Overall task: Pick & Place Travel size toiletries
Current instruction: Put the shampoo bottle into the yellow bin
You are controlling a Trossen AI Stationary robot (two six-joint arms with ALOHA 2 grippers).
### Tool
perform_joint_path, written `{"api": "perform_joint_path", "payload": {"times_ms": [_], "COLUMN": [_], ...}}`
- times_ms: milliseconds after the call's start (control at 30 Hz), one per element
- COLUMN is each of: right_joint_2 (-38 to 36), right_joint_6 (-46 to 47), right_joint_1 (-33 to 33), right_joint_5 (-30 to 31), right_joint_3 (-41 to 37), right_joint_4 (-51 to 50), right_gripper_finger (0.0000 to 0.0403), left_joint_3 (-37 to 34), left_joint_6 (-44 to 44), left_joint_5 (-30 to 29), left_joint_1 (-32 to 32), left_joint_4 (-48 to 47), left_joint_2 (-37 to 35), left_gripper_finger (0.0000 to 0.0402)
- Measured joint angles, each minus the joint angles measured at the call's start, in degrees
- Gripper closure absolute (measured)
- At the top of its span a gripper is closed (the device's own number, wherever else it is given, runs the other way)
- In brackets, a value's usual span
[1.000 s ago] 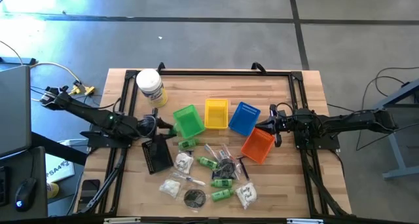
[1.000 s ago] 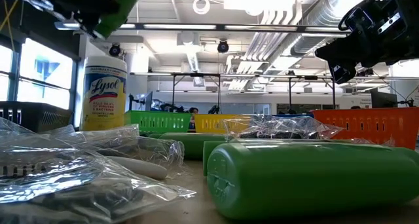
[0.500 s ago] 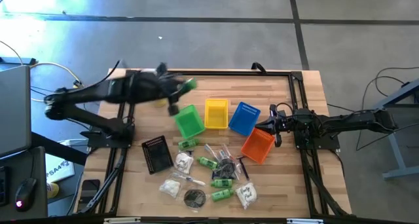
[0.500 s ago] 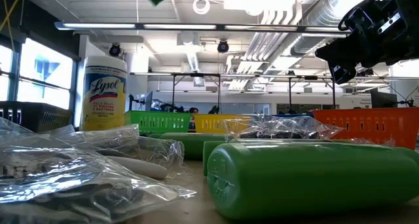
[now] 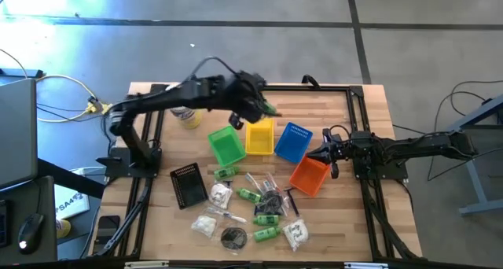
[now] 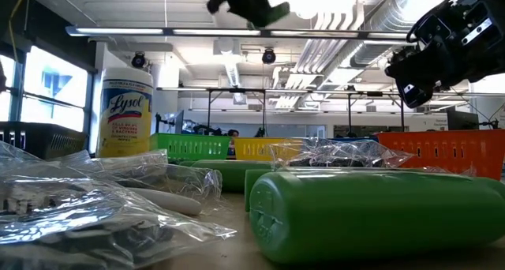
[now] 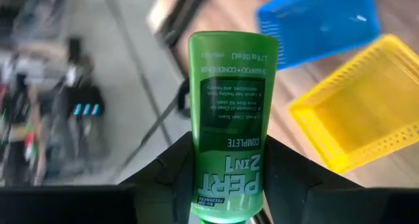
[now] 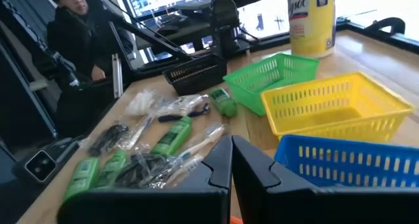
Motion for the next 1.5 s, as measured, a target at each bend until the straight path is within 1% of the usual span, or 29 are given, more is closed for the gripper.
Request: {"api": "perform_joint_path", "payload": {"times_ms": [100, 200, 300, 433, 567, 833, 967, 1100, 1300, 1367, 1500], "right_joint_2": [-0.01, -0.02, 0.0, 0.0, -0.01, 0.0, 0.0, 0.0, -0.01, 0.0, 0.0], "right_joint_6": [0.12, 0.19, 0.19, 0.19, 0.19, 0.17, 0.19, 0.19, 0.18, 0.19, 0.19], "right_joint_1": [0.01, 0.0, 0.0, 0.0, 0.0, 0.0, 0.0, 0.0, 0.0, 0.0, 0.0], "right_joint_5": [0.01, 0.04, 0.04, 0.04, 0.07, 0.33, 0.31, 0.14, 0.09, 0.27, 0.29], "right_joint_3": [0.0, 0.0, 0.0, 0.0, 0.0, 0.0, 0.0, 0.0, 0.0, 0.0, 0.0], "right_joint_4": [-0.97, -1.88, -1.93, -1.93, -1.97, -1.89, -1.87, -1.87, -1.88, -1.87, -1.87], "right_gripper_finger": [0.0401, 0.0401, 0.0401, 0.0401, 0.0401, 0.0401, 0.04, 0.04, 0.04, 0.04, 0.04], "left_joint_3": [0.0, -0.01, -0.07, -0.2, -0.22, -0.2, -0.2, -0.2, -0.35, -0.79, -2.28], "left_joint_6": [3.07, 4.3, 6.68, 12.61, 13.25, 14.86, 14.79, 14.98, 17.03, 18.35, 20.13], "left_joint_5": [1.91, 4.35, 5.38, 6.72, 7.07, 7.71, 7.49, 7.21, 6.18, 5.06, 4.92], "left_joint_1": [0.03, 0.05, -0.15, -0.83, -1.68, -4.23, -3.41, -2.39, -0.55, -0.03, 0.77], "left_joint_4": [0.03, 0.12, -0.47, -5.24, -8.86, -8.21, -8.27, -8.1, -9.72, -8.87, -7.69], "left_joint_2": [3.12, 6.02, 9.0, 11.94, 14.93, 20.53, 22.05, 21.97, 22.06, 23.0, 23.15], "left_gripper_finger": [0.0265, 0.0265, 0.0265, 0.0265, 0.0265, 0.0265, 0.0265, 0.0265, 0.0265, 0.0265, 0.0265]}}
